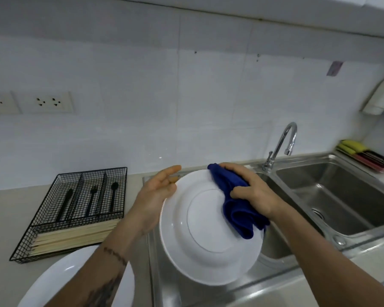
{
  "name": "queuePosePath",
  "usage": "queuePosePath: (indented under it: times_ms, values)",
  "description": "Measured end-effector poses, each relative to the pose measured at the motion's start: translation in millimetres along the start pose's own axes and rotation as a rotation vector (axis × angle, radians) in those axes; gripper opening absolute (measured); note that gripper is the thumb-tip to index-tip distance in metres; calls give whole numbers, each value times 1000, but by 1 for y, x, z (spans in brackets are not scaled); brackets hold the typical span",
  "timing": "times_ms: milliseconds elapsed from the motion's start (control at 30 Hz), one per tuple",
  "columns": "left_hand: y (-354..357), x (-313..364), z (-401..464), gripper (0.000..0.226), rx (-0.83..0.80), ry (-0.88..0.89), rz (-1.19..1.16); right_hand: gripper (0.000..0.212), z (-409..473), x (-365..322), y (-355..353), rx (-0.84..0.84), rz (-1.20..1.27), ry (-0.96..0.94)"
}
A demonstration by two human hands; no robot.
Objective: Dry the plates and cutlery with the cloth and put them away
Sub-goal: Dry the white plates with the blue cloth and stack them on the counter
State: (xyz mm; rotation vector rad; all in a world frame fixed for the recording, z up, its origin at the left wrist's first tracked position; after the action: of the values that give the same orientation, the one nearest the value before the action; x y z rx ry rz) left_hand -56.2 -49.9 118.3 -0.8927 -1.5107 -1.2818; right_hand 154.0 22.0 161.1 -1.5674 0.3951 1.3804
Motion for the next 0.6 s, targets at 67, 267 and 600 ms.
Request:
queuePosePath:
  times_ms: [67, 267, 600]
  values:
    - [12, 6, 3, 47, -79, 17, 106, 65, 2, -13, 3, -48, -71, -37]
    - [20, 14, -1, 48, -16, 104, -26, 68, 1, -28, 1, 103, -327, -181]
    - [-13, 20, -15, 49, 368, 181, -368, 74, -46, 27, 21, 435, -18, -97]
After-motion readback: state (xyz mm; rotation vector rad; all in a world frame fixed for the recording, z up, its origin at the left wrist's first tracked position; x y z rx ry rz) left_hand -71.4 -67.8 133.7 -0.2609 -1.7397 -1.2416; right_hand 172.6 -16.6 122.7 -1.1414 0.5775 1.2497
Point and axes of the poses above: each hand's wrist, its own z-axis towards the middle knuckle, its own y-axis out of the palm, x = y × z, the point moved 7 cm from there along z, towards the middle knuckle
